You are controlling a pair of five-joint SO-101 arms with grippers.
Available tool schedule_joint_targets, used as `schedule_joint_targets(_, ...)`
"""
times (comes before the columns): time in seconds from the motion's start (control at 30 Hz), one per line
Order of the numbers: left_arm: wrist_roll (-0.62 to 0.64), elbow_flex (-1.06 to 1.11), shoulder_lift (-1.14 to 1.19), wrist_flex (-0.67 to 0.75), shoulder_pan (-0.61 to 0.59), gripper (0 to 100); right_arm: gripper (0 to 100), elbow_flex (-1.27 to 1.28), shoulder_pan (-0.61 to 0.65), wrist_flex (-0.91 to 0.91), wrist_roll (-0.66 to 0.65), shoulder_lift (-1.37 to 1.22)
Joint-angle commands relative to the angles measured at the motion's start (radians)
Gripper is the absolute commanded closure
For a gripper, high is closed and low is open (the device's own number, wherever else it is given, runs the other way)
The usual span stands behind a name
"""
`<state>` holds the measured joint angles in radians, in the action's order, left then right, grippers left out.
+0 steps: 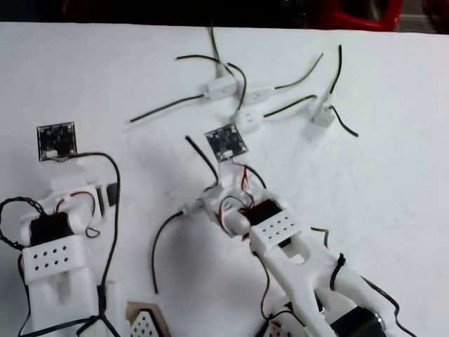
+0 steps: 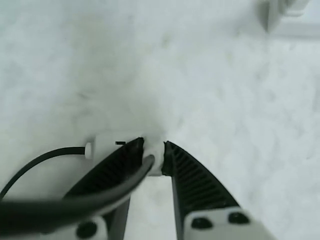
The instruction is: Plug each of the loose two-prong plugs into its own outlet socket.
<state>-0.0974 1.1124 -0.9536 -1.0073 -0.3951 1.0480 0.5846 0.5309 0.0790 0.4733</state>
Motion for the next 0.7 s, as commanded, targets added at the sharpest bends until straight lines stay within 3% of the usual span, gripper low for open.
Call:
schedule_joint_targets(0.0,0.002,-0.006,-0.015,0.02,-0.007,73,98.2,-0.011,-0.016,0.016,0.0,-0.004)
schedule_joint_targets(0.67,0.002,-0.008,-0.015,0.021,-0.007,73,98.2,-0.006,-0.019,0.038,-0.083,-0.012)
